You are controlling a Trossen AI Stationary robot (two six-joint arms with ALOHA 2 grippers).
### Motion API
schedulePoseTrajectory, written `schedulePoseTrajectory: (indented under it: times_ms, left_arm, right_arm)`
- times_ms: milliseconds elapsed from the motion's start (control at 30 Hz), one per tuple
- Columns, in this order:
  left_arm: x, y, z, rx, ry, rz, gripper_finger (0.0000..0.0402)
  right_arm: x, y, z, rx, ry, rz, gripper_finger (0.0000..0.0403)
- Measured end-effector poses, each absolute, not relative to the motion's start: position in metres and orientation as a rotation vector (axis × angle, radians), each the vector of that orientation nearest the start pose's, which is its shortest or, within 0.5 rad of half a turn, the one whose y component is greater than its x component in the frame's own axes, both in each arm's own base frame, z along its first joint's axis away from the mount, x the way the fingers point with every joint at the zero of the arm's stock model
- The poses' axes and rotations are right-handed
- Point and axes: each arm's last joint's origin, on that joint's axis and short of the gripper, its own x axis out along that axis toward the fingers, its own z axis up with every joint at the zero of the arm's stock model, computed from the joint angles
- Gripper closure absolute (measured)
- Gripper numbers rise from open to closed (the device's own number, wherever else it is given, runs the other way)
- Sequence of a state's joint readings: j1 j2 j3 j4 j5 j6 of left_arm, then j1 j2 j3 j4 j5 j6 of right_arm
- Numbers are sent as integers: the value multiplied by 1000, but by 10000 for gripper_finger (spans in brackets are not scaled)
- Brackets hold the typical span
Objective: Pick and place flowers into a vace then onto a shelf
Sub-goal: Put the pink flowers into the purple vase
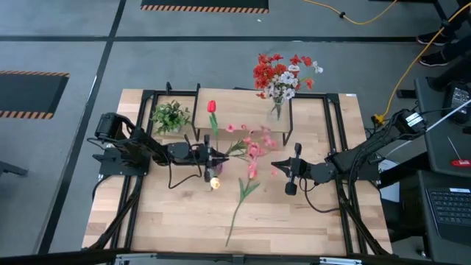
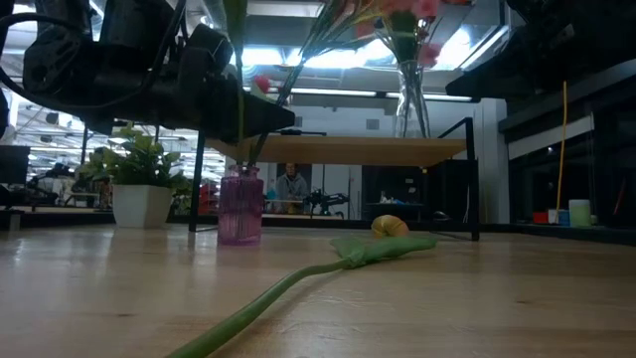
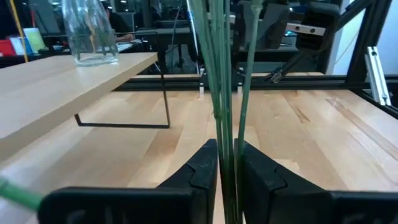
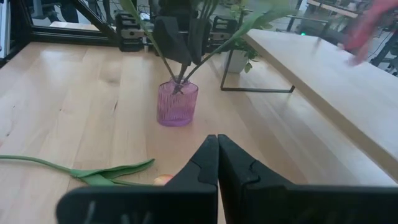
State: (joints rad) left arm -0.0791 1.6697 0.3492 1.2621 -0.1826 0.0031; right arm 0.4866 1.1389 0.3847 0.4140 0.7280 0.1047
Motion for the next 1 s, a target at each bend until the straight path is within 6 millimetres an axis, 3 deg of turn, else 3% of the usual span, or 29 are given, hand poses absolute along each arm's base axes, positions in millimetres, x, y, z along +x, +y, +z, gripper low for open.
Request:
schedulePoseTrajectory:
  times_ms: [567,1000]
  left_arm:
    - [260,-15,141,5,34,129,289]
    - [260,-14,145,37,-4,149,279]
  right_arm:
    - [198,83,189,-87,270,-228,402]
    - [198,83,189,-87,270,-228,402]
